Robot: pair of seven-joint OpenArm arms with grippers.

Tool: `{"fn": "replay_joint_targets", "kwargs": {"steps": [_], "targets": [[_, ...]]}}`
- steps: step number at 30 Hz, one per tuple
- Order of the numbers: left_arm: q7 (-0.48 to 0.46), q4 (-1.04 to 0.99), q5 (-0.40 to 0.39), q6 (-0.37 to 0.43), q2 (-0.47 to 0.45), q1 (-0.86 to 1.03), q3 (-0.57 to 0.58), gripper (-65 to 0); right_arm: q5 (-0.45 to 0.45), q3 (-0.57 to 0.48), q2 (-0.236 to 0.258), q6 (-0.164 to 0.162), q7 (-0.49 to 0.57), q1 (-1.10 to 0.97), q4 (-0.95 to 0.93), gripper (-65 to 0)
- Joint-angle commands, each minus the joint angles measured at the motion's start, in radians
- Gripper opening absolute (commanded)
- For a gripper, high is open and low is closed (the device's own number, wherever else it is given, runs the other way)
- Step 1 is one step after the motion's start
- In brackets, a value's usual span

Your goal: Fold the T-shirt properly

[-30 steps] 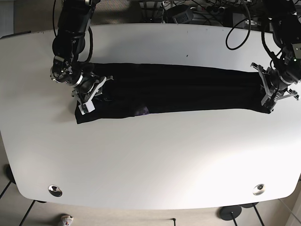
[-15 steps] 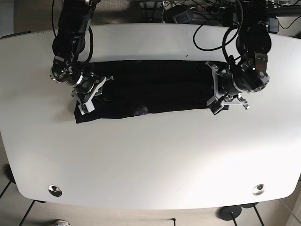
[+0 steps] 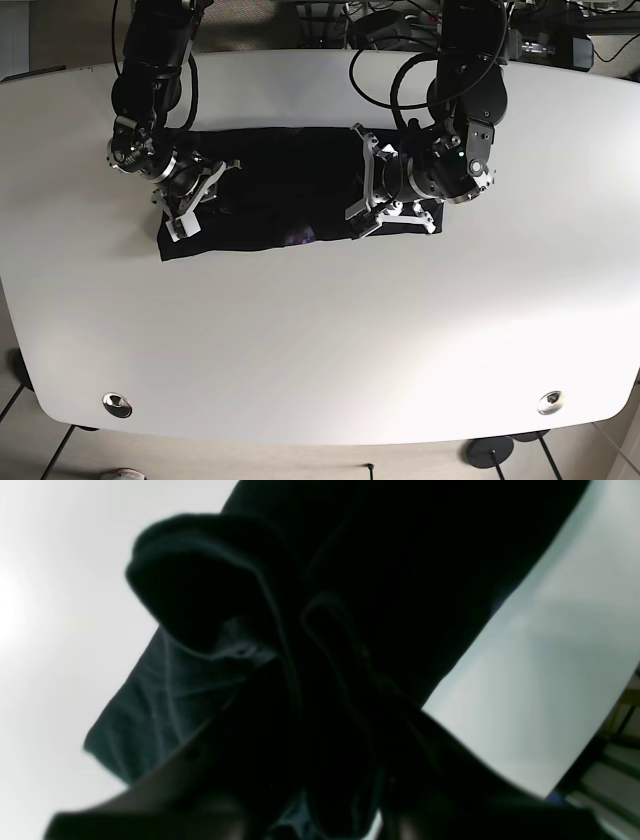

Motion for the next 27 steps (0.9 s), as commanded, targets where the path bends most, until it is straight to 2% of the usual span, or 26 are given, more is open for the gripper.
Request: {"fn": "replay_joint_targets", "kwargs": {"steps": [1, 2, 4, 6, 7, 10, 12, 14, 16, 19, 22, 24, 25, 26, 27], "targets": [[-0.017, -0.011, -0.009, 0.017, 0.0, -0.017, -0.001, -61.9, -0.055, 0.0, 0.006, -0.01, -0.062, -0.002, 0.001, -57.2], [-0.017, -0.019, -0.009, 0.045, 0.003, -0.018, -0.001, -59.0, -0.055, 0.0, 0.006, -0.01, -0.062, -0.002, 0.001, -57.2], [-0.017, -0.023, -0.01, 0.118, 0.023, -0.018, -0.001, -46.0, -0.054, 0.0, 0.006, -0.01, -0.062, -0.002, 0.001, -57.2], [-0.017, -0.023, -0.01, 0.174, 0.043, -0.018, 0.001, -37.5, -0.052, 0.0, 0.006, -0.01, -0.062, -0.002, 0.001, -57.2], [-0.017, -0.023, -0.01, 0.227, 0.06, -0.018, 0.001, -32.2, -0.049, 0.0, 0.006, -0.01, -0.062, -0.004, 0.001, -57.2], [-0.026, -0.019, -0.01, 0.364, 0.098, -0.026, 0.058, -26.5, -0.046, 0.0, 0.004, -0.01, -0.062, -0.004, 0.001, -57.2], [-0.066, 0.001, -0.01, 0.483, 0.1, -0.051, 0.17, -26.4, -0.044, 0.0, 0.004, -0.01, -0.062, -0.002, 0.001, -57.2], [-0.114, 0.017, -0.009, 0.553, 0.087, -0.054, 0.257, -26.4, -0.044, 0.0, 0.004, -0.01, -0.062, -0.002, 0.001, -57.2], [-0.138, 0.04, 0.0, 0.562, 0.073, -0.054, 0.305, -26.5, -0.044, 0.0, 0.003, -0.01, -0.062, -0.001, 0.011, -57.2], [-0.138, 0.061, 0.039, 0.56, 0.066, -0.049, 0.302, -26.5, -0.043, 0.0, 0.003, -0.01, -0.062, -0.005, 0.077, -57.2], [-0.138, 0.097, 0.03, 0.559, 0.009, -0.046, 0.205, -26.5, -0.043, 0.002, 0.001, -0.01, -0.068, -0.01, 0.201, -56.4], [-0.138, 0.101, -0.041, 0.559, -0.014, -0.018, 0.078, -26.8, -0.043, 0.002, -0.014, -0.01, -0.091, -0.01, 0.275, -56.3], [-0.138, 0.097, -0.104, 0.559, -0.026, 0.002, -0.005, -30.8, -0.043, 0.034, -0.025, -0.01, -0.142, -0.004, 0.314, -56.1], [-0.138, 0.092, -0.153, 0.545, -0.031, 0.011, -0.053, -37.9, -0.041, 0.063, -0.032, -0.01, -0.185, 0.001, 0.339, -55.2], [-0.138, 0.086, -0.194, 0.507, -0.042, 0.021, -0.094, -47.4, -0.041, 0.092, -0.049, -0.01, -0.225, 0.019, 0.364, -51.4]]}}
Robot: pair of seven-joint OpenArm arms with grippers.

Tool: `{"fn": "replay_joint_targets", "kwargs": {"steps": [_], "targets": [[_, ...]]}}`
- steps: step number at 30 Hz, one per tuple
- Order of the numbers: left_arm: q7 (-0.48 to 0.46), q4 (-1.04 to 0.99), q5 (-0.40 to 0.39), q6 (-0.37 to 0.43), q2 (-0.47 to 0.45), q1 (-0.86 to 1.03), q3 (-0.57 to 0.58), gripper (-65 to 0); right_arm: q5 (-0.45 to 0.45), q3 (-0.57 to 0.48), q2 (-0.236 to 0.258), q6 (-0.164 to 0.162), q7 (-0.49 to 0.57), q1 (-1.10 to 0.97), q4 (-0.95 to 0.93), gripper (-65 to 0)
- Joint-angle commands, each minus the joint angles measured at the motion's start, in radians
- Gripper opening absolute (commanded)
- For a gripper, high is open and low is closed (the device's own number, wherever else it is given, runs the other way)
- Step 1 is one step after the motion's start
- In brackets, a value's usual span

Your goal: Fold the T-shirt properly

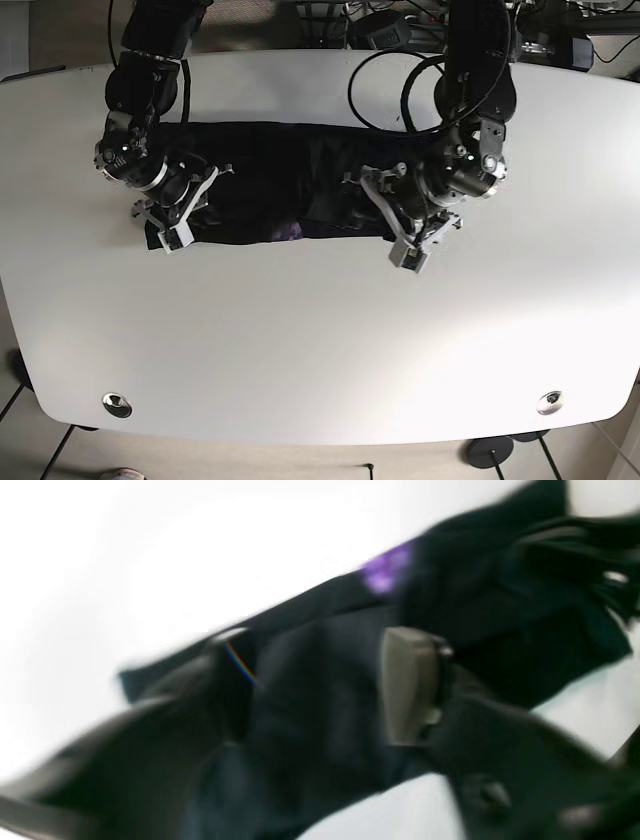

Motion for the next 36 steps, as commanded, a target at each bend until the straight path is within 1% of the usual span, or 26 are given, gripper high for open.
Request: {"fn": "replay_joint_targets", "kwargs": {"steps": [1, 2, 3, 4, 5, 6, 7, 8, 11, 13, 14, 17, 20, 21, 22, 23, 27, 30, 31, 32, 33, 35, 36], "targets": [[-0.019, -0.022, -0.097, -0.13, -0.021, 0.004, -0.072, -61.1, 0.004, 0.082, -0.024, -0.002, -0.074, 0.046, 0.074, -42.2], [-0.019, -0.049, -0.108, -0.199, -0.025, 0.009, -0.097, -65.0, 0.004, 0.119, -0.038, -0.002, -0.098, 0.052, 0.091, -33.8], [-0.019, -0.084, -0.104, -0.272, -0.027, 0.015, -0.129, -65.0, 0.004, 0.161, -0.058, -0.002, -0.115, 0.067, 0.103, -21.6], [-0.019, -0.109, -0.107, -0.297, -0.027, 0.017, -0.155, -65.0, 0.004, 0.183, -0.067, -0.002, -0.121, 0.076, 0.101, -14.9], [-0.019, -0.14, -0.111, -0.323, -0.025, 0.037, -0.187, -65.0, 0.022, 0.214, -0.073, -0.002, -0.143, 0.085, 0.097, -7.0], [-0.019, -0.16, -0.111, -0.34, -0.024, 0.046, -0.204, -65.0, 0.057, 0.243, -0.07, -0.002, -0.161, 0.085, 0.089, -4.6], [-0.019, -0.18, -0.108, -0.357, -0.024, 0.047, -0.218, -65.0, 0.106, 0.275, -0.069, -0.002, -0.18, 0.087, 0.071, -4.6], [-0.019, -0.207, -0.108, -0.384, -0.024, 0.05, -0.229, -65.0, 0.189, 0.326, -0.05, -0.002, -0.21, 0.092, 0.034, -4.6], [-0.02, -0.249, -0.107, -0.403, -0.028, 0.058, -0.23, -65.0, 0.346, 0.399, 0.026, -0.002, -0.27, 0.096, -0.069, -4.6], [-0.048, -0.267, -0.105, -0.406, -0.03, 0.064, -0.23, -65.0, 0.432, 0.438, 0.075, -0.002, -0.281, 0.095, -0.138, -4.6], [-0.077, -0.281, -0.104, -0.406, -0.03, 0.073, -0.23, -65.0, 0.461, 0.447, 0.097, -0.002, -0.281, 0.092, -0.166, -4.6], [-0.154, -0.339, -0.104, -0.406, -0.061, 0.089, -0.22, -65.0, 0.481, 0.456, 0.137, -0.002, -0.276, 0.062, -0.23, -4.8], [-0.16, -0.368, -0.105, -0.406, -0.07, 0.089, -0.215, -65.0, 0.475, 0.45, 0.135, -0.002, -0.272, 0.021, -0.248, -4.8], [-0.16, -0.365, -0.105, -0.406, -0.077, 0.089, -0.215, -65.0, 0.473, 0.448, 0.128, -0.002, -0.266, 0.009, -0.25, -4.8], [-0.16, -0.365, -0.105, -0.406, -0.077, 0.089, -0.213, -65.0, 0.473, 0.442, 0.102, -0.002, -0.259, -0.001, -0.248, -4.8], [-0.16, -0.365, -0.105, -0.406, -0.079, 0.089, -0.213, -65.0, 0.473, 0.424, 0.079, -0.002, -0.256, -0.008, -0.242, -4.8], [-0.16, -0.365, -0.105, -0.406, -0.079, 0.089, -0.213, -65.0, 0.472, 0.306, 0.062, -0.002, -0.223, -0.022, -0.242, -5.1], [-0.16, -0.365, -0.105, -0.406, -0.079, 0.089, -0.215, -65.0, 0.47, 0.244, 0.034, -0.002, -0.17, -0.017, -0.248, -12.2], [-0.16, -0.365, -0.105, -0.406, -0.079, 0.089, -0.215, -65.0, 0.47, 0.234, 0.032, -0.002, -0.155, -0.013, -0.25, -16.8], [-0.16, -0.365, -0.105, -0.406, -0.079, 0.09, -0.215, -65.0, 0.47, 0.223, 0.031, -0.002, -0.154, 0.001, -0.25, -19.8], [-0.16, -0.368, -0.105, -0.406, -0.079, 0.09, -0.215, -65.0, 0.47, 0.204, 0.034, -0.002, -0.154, 0.007, -0.25, -25.2], [-0.16, -0.371, -0.105, -0.403, -0.076, 0.09, -0.215, -65.0, 0.47, 0.181, 0.036, -0.002, -0.152, 0.009, -0.247, -41.5], [-0.16, -0.371, -0.105, -0.403, -0.073, 0.09, -0.215, -65.0, 0.47, 0.172, 0.036, -0.006, -0.152, 0.015, -0.242, -55.5]]}}
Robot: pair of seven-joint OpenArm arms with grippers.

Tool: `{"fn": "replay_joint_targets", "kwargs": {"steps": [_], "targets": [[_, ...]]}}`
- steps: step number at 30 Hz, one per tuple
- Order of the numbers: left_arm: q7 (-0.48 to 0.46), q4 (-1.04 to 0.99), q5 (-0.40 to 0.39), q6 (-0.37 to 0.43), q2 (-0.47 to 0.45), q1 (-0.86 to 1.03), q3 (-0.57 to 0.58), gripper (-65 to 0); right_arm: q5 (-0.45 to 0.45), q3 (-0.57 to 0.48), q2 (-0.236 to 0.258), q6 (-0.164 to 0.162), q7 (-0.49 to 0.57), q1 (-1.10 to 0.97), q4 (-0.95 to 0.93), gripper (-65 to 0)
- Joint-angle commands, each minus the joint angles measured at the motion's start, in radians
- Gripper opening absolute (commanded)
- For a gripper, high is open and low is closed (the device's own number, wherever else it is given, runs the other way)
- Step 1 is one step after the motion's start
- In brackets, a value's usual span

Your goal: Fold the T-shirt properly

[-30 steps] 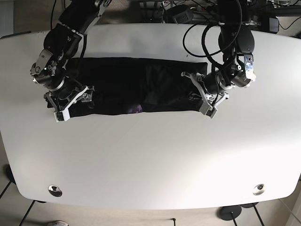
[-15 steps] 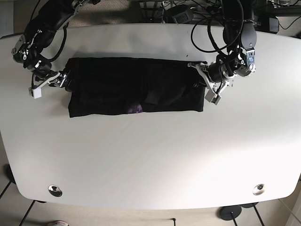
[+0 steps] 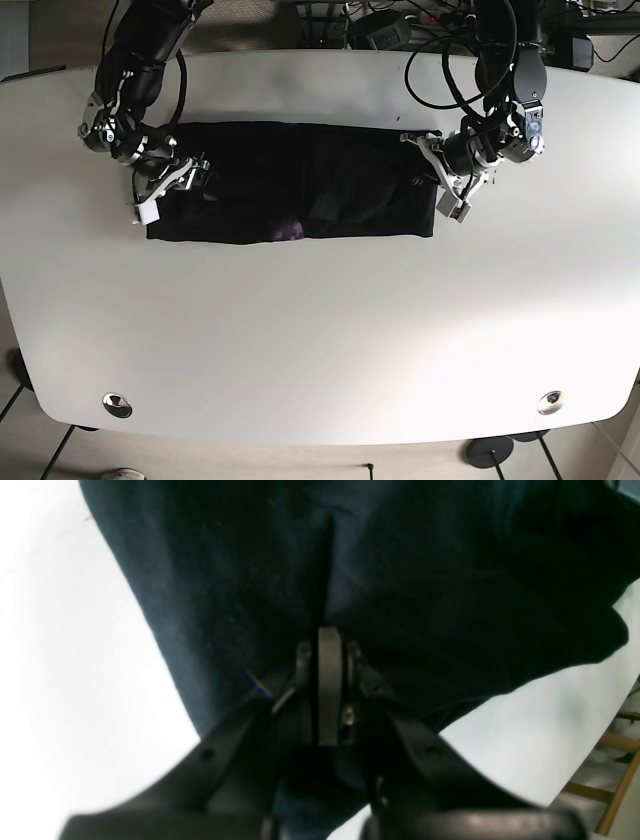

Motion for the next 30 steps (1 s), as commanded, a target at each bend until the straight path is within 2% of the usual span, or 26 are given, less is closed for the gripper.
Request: {"fn": "replay_joint_targets", "kwargs": {"steps": [1, 3, 7, 10, 12, 14, 15, 17, 19, 21, 23, 24, 26, 30], "targets": [[0.006, 0.005, 0.015, 0.006, -0.002, -0.007, -0.003, -65.0, 0.025, -0.012, 0.01, -0.004, 0.017, 0.027, 0.021, -63.4], [0.006, 0.003, 0.015, 0.006, 0.021, -0.007, -0.003, -65.0, 0.027, -0.017, 0.022, -0.004, 0.017, 0.027, 0.037, -60.7], [0.006, 0.003, 0.017, 0.006, 0.053, -0.007, -0.003, -65.0, 0.027, -0.019, 0.026, -0.015, 0.012, -0.007, 0.219, -62.9], [0.006, 0.002, 0.017, 0.009, 0.084, -0.013, 0.0, -65.0, 0.027, -0.071, 0.031, -0.116, -0.014, -0.052, 0.406, -62.9], [0.004, 0.002, 0.017, 0.058, 0.104, -0.015, 0.001, -65.0, 0.036, -0.117, 0.033, -0.18, -0.055, -0.064, 0.524, -62.9], [0.004, 0.002, 0.017, 0.085, 0.133, -0.015, 0.003, -65.0, 0.036, -0.18, 0.025, -0.213, -0.114, -0.059, 0.594, -62.9], [0.004, 0.002, 0.017, 0.091, 0.14, -0.016, 0.003, -65.0, 0.036, -0.207, 0.022, -0.223, -0.12, -0.059, 0.601, -62.9], [0.004, 0.002, 0.017, 0.091, 0.145, -0.041, 0.032, -65.0, 0.036, -0.259, -0.024, -0.248, -0.118, -0.053, 0.599, -62.9], [0.004, 0.002, 0.017, 0.091, 0.145, -0.041, 0.05, -65.0, 0.027, -0.327, -0.076, -0.256, -0.118, -0.053, 0.598, -62.9], [0.004, 0.002, 0.017, 0.091, 0.15, -0.041, 0.052, -65.0, 0.025, -0.376, -0.105, -0.276, -0.115, -0.052, 0.582, -62.9], [0.004, 0.002, 0.017, 0.091, 0.151, -0.041, 0.052, -65.0, 0.024, -0.425, -0.136, -0.303, -0.071, -0.041, 0.536, -62.8], [0.004, 0.002, 0.017, 0.091, 0.148, -0.041, 0.052, -65.0, 0.021, -0.468, -0.139, -0.323, -0.042, -0.038, 0.486, -62.8], [0.004, 0.003, 0.017, 0.091, 0.145, -0.041, 0.052, -65.0, -0.035, -0.522, -0.139, -0.342, 0.003, -0.002, 0.424, -62.6], [0.004, 0.005, 0.015, 0.091, 0.145, -0.041, 0.049, -65.0, -0.151, -0.579, -0.138, -0.343, 0.069, 0.05, 0.306, -62.3]]}}
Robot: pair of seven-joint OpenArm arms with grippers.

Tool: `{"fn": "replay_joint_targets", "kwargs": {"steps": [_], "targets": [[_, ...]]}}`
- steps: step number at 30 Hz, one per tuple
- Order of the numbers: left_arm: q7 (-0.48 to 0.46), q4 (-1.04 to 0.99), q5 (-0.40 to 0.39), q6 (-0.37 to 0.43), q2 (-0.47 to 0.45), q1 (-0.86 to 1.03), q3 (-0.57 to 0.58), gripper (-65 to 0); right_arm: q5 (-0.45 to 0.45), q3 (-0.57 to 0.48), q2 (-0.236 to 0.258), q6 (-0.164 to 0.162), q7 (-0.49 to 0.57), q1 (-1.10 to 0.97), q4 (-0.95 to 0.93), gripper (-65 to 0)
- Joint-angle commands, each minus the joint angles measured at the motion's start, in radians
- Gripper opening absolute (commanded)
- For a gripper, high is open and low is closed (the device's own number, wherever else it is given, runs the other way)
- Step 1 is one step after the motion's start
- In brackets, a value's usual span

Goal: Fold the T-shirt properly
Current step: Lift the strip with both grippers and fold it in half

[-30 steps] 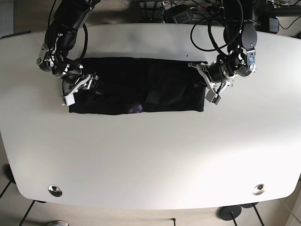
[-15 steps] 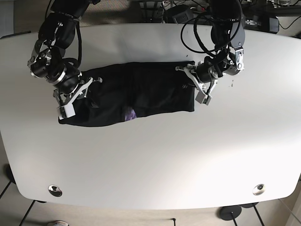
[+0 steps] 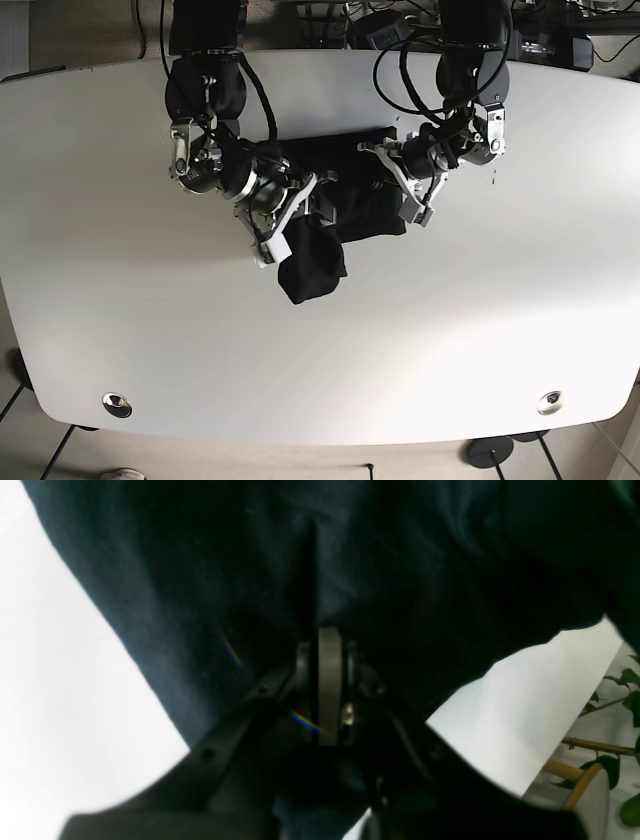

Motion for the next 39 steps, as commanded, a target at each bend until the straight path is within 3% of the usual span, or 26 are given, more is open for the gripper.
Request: {"fn": "replay_joint_targets", "kwargs": {"steps": [1, 3, 4, 8, 10, 11, 18, 23, 31, 33, 36, 39], "targets": [[-0.005, 0.015, -0.008, 0.001, -0.002, -0.011, -0.002, -65.0, -0.015, -0.001, -0.005, 0.007, 0.041, 0.05, -0.042, -62.3], [-0.005, 0.015, -0.008, 0.001, -0.002, -0.011, -0.002, -65.0, -0.022, -0.001, -0.006, 0.007, 0.042, 0.066, -0.068, -60.9], [-0.005, 0.015, -0.008, 0.001, -0.002, -0.011, -0.002, -65.0, -0.024, -0.003, -0.006, 0.004, 0.042, 0.073, -0.085, -56.4], [-0.005, 0.015, -0.008, 0.001, 0.0, -0.015, -0.002, -65.0, -0.024, -0.005, -0.006, -0.096, 0.042, 0.084, -0.131, -25.2], [-0.005, 0.015, -0.008, 0.001, -0.002, -0.017, -0.002, -65.0, -0.015, -0.005, -0.006, -0.12, 0.042, 0.084, -0.129, -15.1], [-0.005, 0.015, -0.01, 0.001, -0.002, -0.017, -0.002, -65.0, -0.013, -0.005, -0.006, -0.126, 0.042, 0.084, -0.117, -13.0], [-0.005, 0.04, -0.016, -0.004, -0.003, -0.018, -0.008, -65.0, -0.021, -0.086, -0.002, -0.126, 0.036, 0.053, 0.018, -12.7], [0.0, 0.187, -0.016, -0.005, -0.014, 0.005, -0.148, -65.0, -0.013, -0.081, 0.001, -0.116, 0.036, 0.029, 0.113, -12.7], [-0.005, 0.253, -0.007, 0.001, -0.151, 0.037, -0.416, -65.0, -0.013, -0.086, 0.061, -0.113, 0.042, -0.034, 0.139, -12.7], [-0.007, 0.244, -0.007, 0.001, -0.192, 0.037, -0.424, -65.0, -0.012, -0.089, 0.067, -0.105, 0.042, -0.059, 0.132, -18.2], [-0.007, 0.256, -0.008, -0.001, -0.201, -0.012, -0.387, -65.0, -0.022, -0.112, 0.069, -0.005, 0.042, -0.063, 0.086, -36.5], [-0.005, 0.259, -0.008, 0.001, -0.201, -0.077, -0.29, -65.0, -0.016, -0.123, 0.084, 0.01, 0.042, -0.063, 0.003, -43.8]]}}
